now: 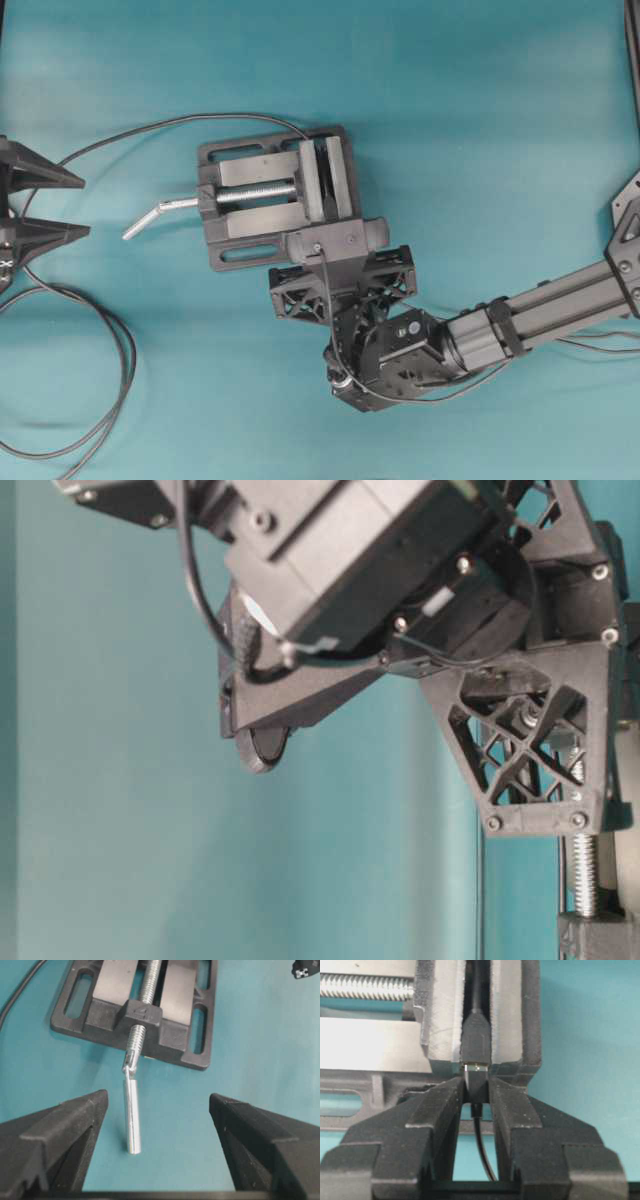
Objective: Insert the USB cable into the fixed female connector.
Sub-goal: 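Push the USB plug into the blue port with the right gripper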
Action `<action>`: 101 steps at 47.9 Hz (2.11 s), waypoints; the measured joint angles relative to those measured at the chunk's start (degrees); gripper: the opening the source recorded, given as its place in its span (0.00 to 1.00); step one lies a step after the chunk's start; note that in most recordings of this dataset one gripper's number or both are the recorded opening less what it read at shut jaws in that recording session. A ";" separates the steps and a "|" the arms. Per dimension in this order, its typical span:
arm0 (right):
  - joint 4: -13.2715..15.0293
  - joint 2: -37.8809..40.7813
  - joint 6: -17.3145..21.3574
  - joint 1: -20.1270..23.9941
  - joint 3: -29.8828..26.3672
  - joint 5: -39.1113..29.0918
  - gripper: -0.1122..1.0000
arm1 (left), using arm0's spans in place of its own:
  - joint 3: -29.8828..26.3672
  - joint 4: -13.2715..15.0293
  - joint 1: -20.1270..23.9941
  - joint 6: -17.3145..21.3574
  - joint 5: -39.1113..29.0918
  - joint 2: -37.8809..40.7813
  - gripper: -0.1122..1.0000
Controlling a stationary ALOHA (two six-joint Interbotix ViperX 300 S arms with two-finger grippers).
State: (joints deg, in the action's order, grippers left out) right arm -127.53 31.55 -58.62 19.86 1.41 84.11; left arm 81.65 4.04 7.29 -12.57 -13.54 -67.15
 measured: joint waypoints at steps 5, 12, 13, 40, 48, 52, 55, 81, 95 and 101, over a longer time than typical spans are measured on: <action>0.09 0.00 0.00 0.00 0.09 -0.09 0.30 | 0.00 0.00 0.00 0.00 -0.09 0.00 0.96; 0.18 0.00 0.00 -0.18 0.44 -0.09 0.30 | 0.00 0.00 0.00 0.00 0.00 0.00 0.96; 0.18 -0.09 0.00 -0.26 0.53 0.00 0.30 | 0.00 0.00 0.00 0.00 0.00 0.00 0.96; 0.88 -0.26 -0.44 -1.49 1.32 -0.09 0.29 | 0.00 0.00 -0.09 0.00 -0.09 0.00 0.96; 0.97 -0.35 -0.44 -1.58 1.49 -0.09 0.29 | 0.00 0.00 -0.09 0.00 0.00 0.00 0.96; 1.05 -0.35 -0.35 -1.58 1.58 -0.09 0.29 | 0.00 0.00 -0.09 0.00 0.00 0.00 0.96; 0.97 -0.44 -0.44 -1.58 1.67 -0.18 0.29 | 0.00 0.00 -0.09 0.00 0.00 0.00 0.96; 1.05 -0.44 -0.26 -1.58 1.76 -0.09 0.29 | 0.00 0.00 -0.09 0.00 0.00 0.00 0.96; 1.05 -0.44 -0.35 -1.58 1.76 -0.26 0.29 | 0.09 0.00 -0.18 0.00 0.00 0.00 0.96; 1.05 -0.53 -0.35 -1.58 1.85 -0.53 0.29 | 0.09 0.00 -0.18 -0.09 0.00 0.00 0.96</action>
State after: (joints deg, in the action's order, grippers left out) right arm -126.47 31.03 -58.97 18.28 3.25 83.58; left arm 81.74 4.04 7.12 -12.66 -13.54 -67.15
